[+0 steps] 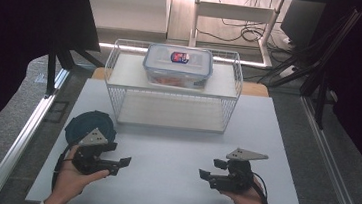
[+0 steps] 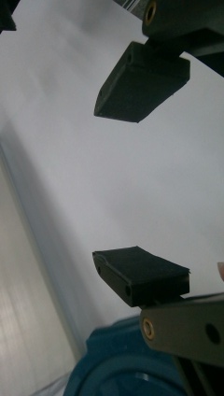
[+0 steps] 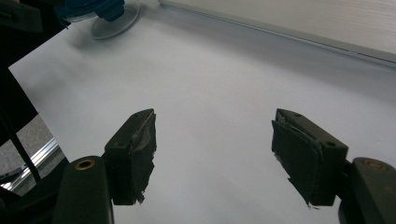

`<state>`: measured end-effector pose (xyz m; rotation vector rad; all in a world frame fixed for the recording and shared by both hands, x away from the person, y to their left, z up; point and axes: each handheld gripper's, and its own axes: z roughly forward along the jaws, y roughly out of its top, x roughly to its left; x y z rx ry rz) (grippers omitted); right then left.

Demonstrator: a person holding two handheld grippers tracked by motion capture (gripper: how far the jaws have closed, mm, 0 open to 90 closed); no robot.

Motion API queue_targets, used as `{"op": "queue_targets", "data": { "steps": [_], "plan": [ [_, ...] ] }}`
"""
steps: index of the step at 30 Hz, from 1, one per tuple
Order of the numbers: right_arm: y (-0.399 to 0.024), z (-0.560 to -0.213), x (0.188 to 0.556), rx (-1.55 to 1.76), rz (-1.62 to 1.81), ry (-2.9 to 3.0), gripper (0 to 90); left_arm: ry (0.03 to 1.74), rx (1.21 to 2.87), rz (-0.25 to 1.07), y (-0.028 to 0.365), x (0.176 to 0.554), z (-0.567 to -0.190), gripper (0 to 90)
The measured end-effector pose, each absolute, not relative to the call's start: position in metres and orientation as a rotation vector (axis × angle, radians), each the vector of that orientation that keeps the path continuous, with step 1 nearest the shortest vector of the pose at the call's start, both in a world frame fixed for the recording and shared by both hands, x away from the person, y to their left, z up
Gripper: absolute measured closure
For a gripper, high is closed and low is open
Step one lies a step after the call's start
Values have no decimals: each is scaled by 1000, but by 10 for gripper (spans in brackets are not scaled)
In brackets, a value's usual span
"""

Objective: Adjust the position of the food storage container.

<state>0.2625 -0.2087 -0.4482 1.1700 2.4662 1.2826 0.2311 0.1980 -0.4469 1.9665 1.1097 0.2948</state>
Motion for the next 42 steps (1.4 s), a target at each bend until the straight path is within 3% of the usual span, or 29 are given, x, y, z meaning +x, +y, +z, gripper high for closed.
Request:
{"op": "queue_targets", "data": {
  "steps": [9, 22, 28, 37, 38, 42],
  "plan": [
    [-209, -449, 263, 1175, 1271, 2464, 303, 1140, 1945, 347, 229, 243, -433, 290],
    [-210, -446, 262, 1177, 1258, 2452, 306, 1294, 1883, 406, 294, 288, -430, 360],
    [-210, -447, 263, 1182, 1246, 2457, 309, 1374, 1890, 401, 313, 310, -438, 464],
    [-211, -450, 264, 1196, 1226, 2454, 309, 1497, 1907, 403, 328, 335, -452, 699],
    [-211, -451, 265, 1202, 1222, 2454, 309, 1522, 1917, 400, 331, 341, -456, 756],
    [-212, -452, 266, 1218, 1206, 2456, 311, 1563, 1940, 455, 339, 345, -459, 823]
  ]
}}
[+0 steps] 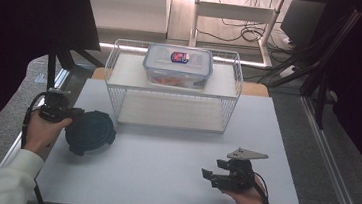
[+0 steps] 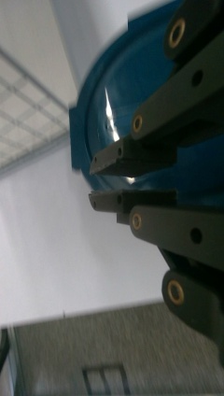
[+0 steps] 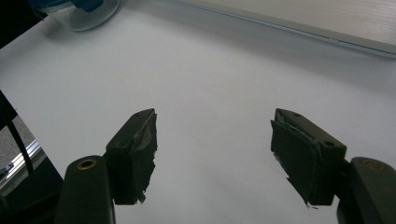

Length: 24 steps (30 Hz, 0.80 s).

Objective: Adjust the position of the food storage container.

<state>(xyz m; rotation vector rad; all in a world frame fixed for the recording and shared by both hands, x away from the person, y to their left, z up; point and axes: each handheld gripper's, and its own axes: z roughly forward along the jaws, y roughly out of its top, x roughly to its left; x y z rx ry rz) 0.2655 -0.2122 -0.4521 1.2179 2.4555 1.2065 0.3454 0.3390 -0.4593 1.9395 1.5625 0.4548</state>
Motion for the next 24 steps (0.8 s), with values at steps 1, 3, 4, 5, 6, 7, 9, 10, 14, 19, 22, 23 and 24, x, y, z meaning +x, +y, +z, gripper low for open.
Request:
{"op": "queue_targets", "data": {
  "steps": [1, 3, 4, 5, 6, 7, 9, 10, 14, 19, 22, 23, 24],
  "plan": [
    [-213, -452, 265, 1221, 1203, 2455, 311, 1574, 1933, 461, 342, 345, -460, 839],
    [-213, -452, 266, 1220, 1204, 2453, 312, 1584, 1926, 456, 346, 346, -460, 868],
    [-213, -452, 266, 1223, 1203, 2448, 312, 1606, 1926, 444, 354, 346, -463, 878],
    [-214, -452, 266, 1225, 1203, 2449, 312, 1606, 1926, 444, 354, 346, -463, 885],
    [-214, -453, 266, 1226, 1201, 2449, 312, 1619, 1925, 439, 357, 346, -465, 892],
    [-214, -453, 266, 1226, 1201, 2449, 312, 1627, 1931, 437, 360, 347, -468, 892],
    [-214, -453, 266, 1227, 1197, 2449, 312, 1650, 1909, 419, 367, 347, -474, 895],
    [-214, -453, 266, 1231, 1198, 2449, 312, 1660, 1903, 413, 370, 347, -476, 897],
    [-214, -449, 266, 1224, 1206, 2440, 313, 1697, 1916, 390, 378, 347, -485, 899],
    [-216, -450, 267, 1235, 1202, 2438, 313, 1697, 1931, 337, 380, 346, -492, 899],
    [-216, -449, 267, 1233, 1204, 2435, 313, 1671, 1955, 314, 377, 348, -496, 899],
    [-216, -448, 266, 1230, 1207, 2432, 313, 1672, 1965, 321, 376, 348, -497, 899],
    [-216, -447, 266, 1231, 1206, 2428, 313, 1678, 1957, 314, 376, 348, -497, 899]
  ]
}}
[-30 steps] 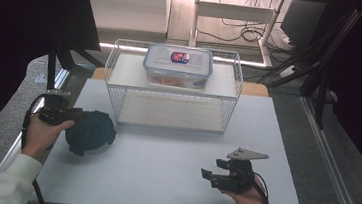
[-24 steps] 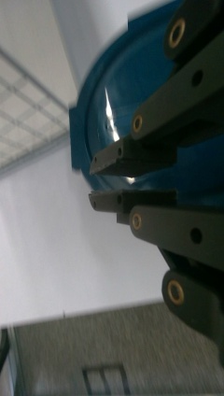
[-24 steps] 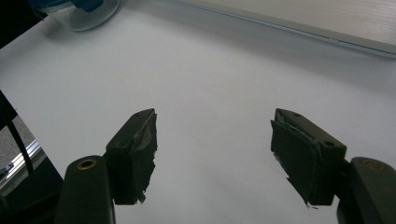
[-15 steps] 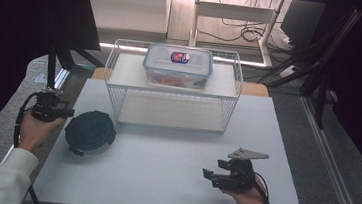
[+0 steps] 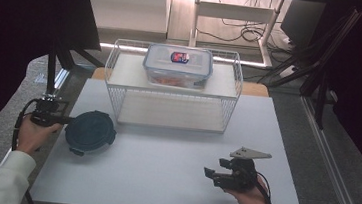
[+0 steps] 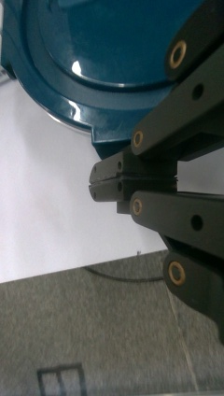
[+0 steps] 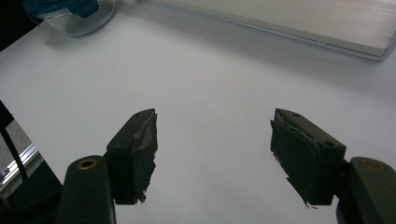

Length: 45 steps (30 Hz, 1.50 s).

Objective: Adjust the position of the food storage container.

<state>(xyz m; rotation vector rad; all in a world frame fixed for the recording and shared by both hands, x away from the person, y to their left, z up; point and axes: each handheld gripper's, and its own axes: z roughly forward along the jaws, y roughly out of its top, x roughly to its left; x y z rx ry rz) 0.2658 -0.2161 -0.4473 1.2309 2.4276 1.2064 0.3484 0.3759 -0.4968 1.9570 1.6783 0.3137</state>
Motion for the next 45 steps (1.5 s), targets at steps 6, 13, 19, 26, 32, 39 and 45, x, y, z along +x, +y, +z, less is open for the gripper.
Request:
{"op": "queue_targets", "data": {
  "steps": [6, 13, 19, 26, 32, 39, 45],
  "plan": [
    [-216, -447, 265, 1223, 1196, 2429, 313, 1651, 1954, 317, 377, 347, -498, 900],
    [-213, -447, 265, 1214, 1192, 2437, 313, 1587, 1982, 298, 365, 349, -498, 900],
    [-214, -447, 266, 1216, 1190, 2435, 313, 1539, 2009, 276, 347, 346, -498, 900],
    [-212, -447, 265, 1208, 1186, 2443, 314, 1519, 2006, 240, 331, 337, -498, 900],
    [-212, -447, 265, 1215, 1187, 2440, 314, 1487, 2012, 236, 317, 329, -499, 900],
    [-212, -447, 265, 1219, 1187, 2436, 315, 1460, 2019, 218, 298, 319, -499, 900],
    [-212, -447, 265, 1220, 1186, 2435, 315, 1441, 1984, 171, 291, 312, -501, 900]
  ]
}}
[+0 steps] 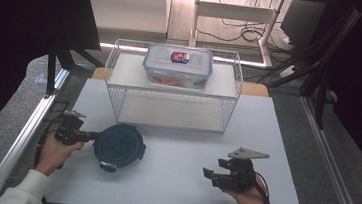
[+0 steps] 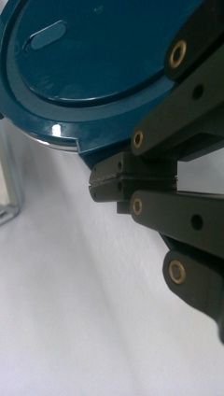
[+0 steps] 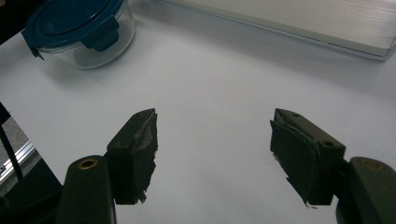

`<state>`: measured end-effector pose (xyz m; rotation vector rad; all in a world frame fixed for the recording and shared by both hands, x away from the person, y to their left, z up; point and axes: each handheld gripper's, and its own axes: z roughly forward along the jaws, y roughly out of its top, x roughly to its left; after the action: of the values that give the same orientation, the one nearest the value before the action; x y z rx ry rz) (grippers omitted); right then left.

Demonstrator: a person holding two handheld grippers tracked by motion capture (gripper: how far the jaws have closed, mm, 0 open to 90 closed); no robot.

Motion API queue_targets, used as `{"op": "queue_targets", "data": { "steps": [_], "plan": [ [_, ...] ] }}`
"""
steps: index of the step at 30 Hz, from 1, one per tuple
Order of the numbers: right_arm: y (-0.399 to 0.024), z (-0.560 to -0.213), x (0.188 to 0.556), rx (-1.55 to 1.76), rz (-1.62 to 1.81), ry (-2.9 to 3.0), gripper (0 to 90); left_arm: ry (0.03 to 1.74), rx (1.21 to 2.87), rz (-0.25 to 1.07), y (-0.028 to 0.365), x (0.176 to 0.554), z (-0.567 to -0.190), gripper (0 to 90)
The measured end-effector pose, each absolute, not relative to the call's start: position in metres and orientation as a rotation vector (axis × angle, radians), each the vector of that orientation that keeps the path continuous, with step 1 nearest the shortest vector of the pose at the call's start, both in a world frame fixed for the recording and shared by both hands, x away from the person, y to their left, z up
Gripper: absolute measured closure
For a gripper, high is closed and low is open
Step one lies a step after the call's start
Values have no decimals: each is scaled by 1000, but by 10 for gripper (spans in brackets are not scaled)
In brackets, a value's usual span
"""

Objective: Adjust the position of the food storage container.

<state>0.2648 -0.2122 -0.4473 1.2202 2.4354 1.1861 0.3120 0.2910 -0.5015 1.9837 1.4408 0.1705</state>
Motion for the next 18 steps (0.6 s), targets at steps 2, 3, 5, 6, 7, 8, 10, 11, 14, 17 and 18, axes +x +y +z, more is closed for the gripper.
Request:
{"op": "queue_targets", "data": {
  "steps": [2, 3, 5, 6, 7, 8, 10, 11, 14, 17, 18],
  "plan": [
    [-212, -447, 265, 1220, 1185, 2436, 315, 1438, 1984, 166, 289, 311, -502, 900],
    [-212, -447, 265, 1220, 1185, 2437, 315, 1437, 1987, 165, 289, 310, -502, 900],
    [-212, -448, 265, 1221, 1185, 2438, 315, 1435, 1990, 166, 286, 310, -502, 900],
    [-212, -448, 265, 1221, 1183, 2439, 315, 1434, 1991, 165, 285, 309, -502, 900],
    [-211, -448, 265, 1221, 1183, 2440, 315, 1430, 1992, 164, 282, 309, -502, 900],
    [-211, -448, 265, 1221, 1182, 2441, 315, 1424, 1994, 158, 281, 309, -502, 900],
    [-211, -448, 265, 1220, 1182, 2441, 315, 1414, 1995, 146, 277, 309, -503, 900],
    [-211, -448, 265, 1220, 1182, 2441, 315, 1411, 2000, 149, 275, 309, -502, 900],
    [-211, -448, 265, 1221, 1184, 2442, 315, 1400, 2008, 148, 269, 308, -502, 900],
    [-211, -448, 266, 1221, 1185, 2442, 315, 1384, 2016, 153, 262, 307, -502, 900],
    [-211, -449, 266, 1221, 1184, 2442, 315, 1378, 2023, 156, 260, 306, -502, 900]
  ]
}}
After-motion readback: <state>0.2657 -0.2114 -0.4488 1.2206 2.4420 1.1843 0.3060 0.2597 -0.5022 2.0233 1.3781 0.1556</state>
